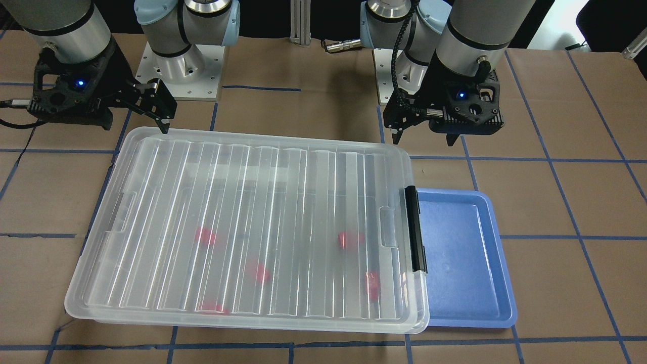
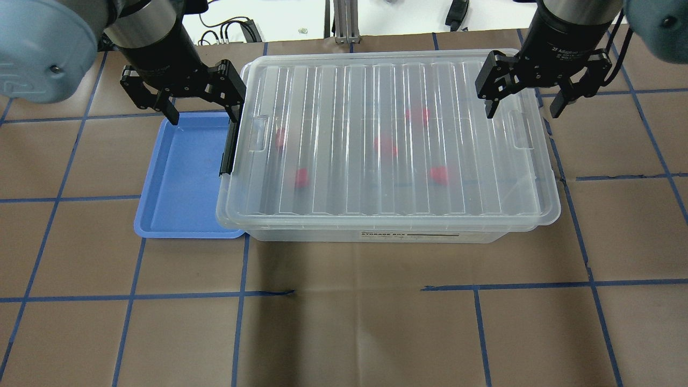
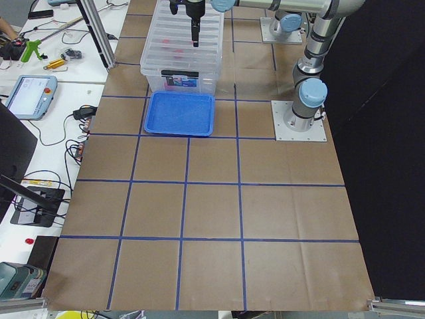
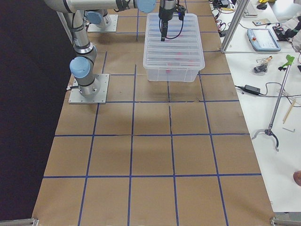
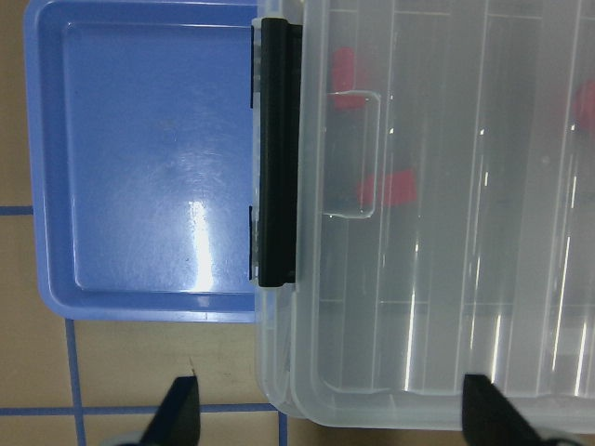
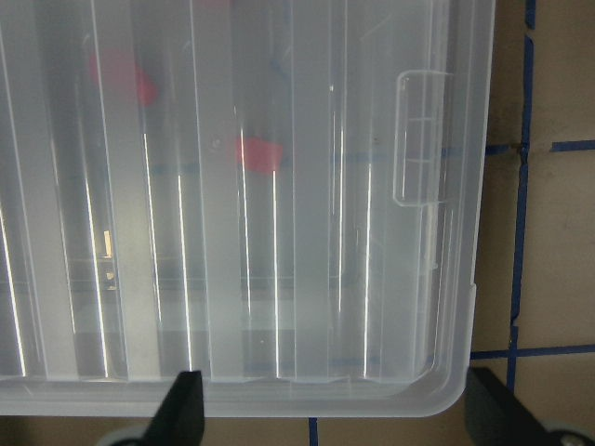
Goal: Place red block in blue tray from box
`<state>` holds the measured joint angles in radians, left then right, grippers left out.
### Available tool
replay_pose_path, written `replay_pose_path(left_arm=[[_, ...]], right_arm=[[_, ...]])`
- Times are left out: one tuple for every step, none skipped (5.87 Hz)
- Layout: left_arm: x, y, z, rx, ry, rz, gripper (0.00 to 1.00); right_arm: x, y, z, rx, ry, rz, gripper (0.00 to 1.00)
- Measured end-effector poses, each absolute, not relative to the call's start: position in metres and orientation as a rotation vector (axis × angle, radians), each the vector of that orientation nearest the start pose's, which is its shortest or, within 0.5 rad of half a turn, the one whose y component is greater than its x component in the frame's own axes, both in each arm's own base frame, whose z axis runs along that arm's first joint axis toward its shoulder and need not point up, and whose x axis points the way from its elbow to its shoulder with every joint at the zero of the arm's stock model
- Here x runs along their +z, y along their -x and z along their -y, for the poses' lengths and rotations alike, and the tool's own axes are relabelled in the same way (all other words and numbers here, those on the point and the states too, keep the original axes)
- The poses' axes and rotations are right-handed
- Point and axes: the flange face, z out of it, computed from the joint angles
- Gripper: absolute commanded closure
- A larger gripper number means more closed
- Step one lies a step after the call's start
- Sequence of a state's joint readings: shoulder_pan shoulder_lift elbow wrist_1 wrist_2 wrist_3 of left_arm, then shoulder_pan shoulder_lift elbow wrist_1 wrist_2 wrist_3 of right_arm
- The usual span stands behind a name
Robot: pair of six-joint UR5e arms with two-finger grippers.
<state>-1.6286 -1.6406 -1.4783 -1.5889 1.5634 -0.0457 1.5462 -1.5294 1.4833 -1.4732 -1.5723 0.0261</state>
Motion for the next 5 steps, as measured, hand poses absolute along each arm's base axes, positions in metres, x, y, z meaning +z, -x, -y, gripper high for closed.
replay_pose_path(left_arm=[[0.496, 0.164, 0.513, -0.008, -0.025, -3.147, 0.02], [0.496, 0.164, 0.513, -0.010, -0.032, -3.144, 0.02], [0.496, 0.163, 0.513, -0.010, -0.036, -3.142, 0.02], [0.497, 0.163, 0.513, -0.011, -0.038, -3.142, 0.02], [0.496, 0.163, 0.513, -0.011, -0.038, -3.141, 0.02]], right_arm=[[0.501, -0.121, 0.507, 0.080, -0.080, -3.141, 0.00], [0.501, -0.120, 0.507, 0.078, -0.079, -3.141, 0.00], [0.500, -0.118, 0.509, 0.077, -0.076, -3.141, 0.00], [0.496, -0.111, 0.513, 0.083, -0.065, -3.141, 0.00], [0.486, -0.089, 0.524, 0.095, -0.030, -3.137, 0.00]])
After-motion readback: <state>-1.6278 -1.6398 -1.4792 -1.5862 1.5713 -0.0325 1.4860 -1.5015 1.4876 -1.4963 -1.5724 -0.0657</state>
